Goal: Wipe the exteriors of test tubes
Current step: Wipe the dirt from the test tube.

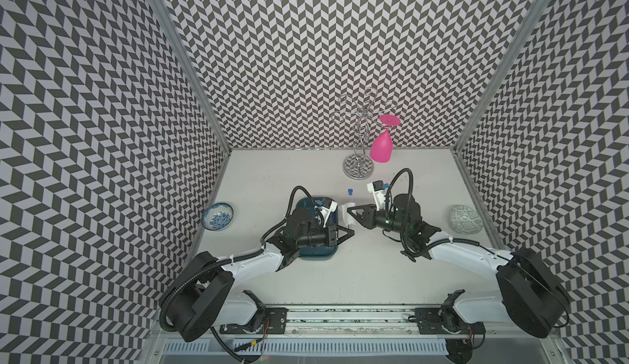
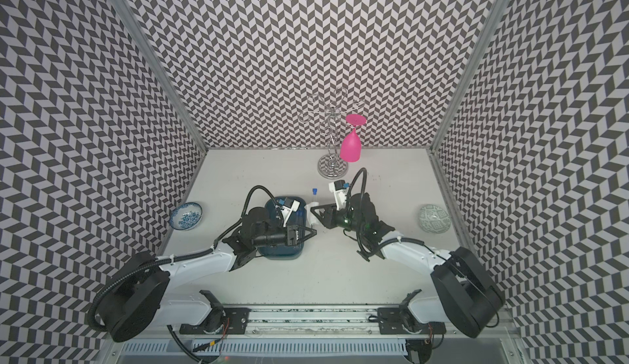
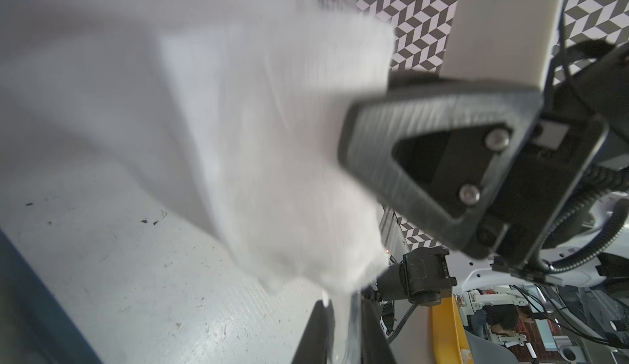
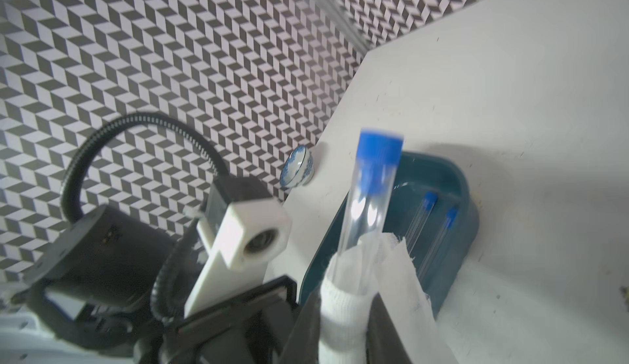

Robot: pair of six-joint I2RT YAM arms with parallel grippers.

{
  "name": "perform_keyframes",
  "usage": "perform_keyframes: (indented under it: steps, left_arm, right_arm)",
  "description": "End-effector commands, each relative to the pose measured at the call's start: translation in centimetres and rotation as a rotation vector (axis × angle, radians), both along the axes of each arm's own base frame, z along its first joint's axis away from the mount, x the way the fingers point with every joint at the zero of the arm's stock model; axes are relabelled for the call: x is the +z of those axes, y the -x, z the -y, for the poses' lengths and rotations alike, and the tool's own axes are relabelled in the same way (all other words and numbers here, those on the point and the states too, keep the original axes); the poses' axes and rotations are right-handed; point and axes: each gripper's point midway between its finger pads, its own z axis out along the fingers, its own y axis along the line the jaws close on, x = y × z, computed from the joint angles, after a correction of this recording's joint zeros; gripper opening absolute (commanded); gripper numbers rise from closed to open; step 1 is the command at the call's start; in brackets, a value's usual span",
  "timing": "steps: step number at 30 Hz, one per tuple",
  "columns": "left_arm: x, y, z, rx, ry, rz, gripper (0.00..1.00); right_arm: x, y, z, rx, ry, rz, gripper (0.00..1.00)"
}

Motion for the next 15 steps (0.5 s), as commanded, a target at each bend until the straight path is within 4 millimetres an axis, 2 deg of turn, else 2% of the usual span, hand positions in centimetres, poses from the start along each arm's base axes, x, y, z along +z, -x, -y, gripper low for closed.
perform_keyframes:
  steps: [1, 6, 9, 15]
  left_arm:
    - [4.4, 0.2, 0.7, -0.045, 0.112, 0.156, 0.16]
    - [4.2, 0.1, 0.7, -0.046, 0.11, 0.151, 0.16]
    - [4.2, 0.3, 0.6, -0.05, 0.11, 0.151, 0.16]
    - [4.5, 0.5, 0.4, -0.047, 0.115, 0.16, 0.16]
  right_arm:
    - [-2.4, 1.6, 0.4, -0.015, 0.014, -0.074, 0.21]
    - [-2.0, 1.2, 0.0, -0.014, 0.007, -0.064, 0.21]
    - [-0.7, -0.5, -0.6, 0.0, 0.012, -0.033, 0.21]
    - [3.2, -5.4, -0.6, 0.004, 0.003, 0.053, 0.21]
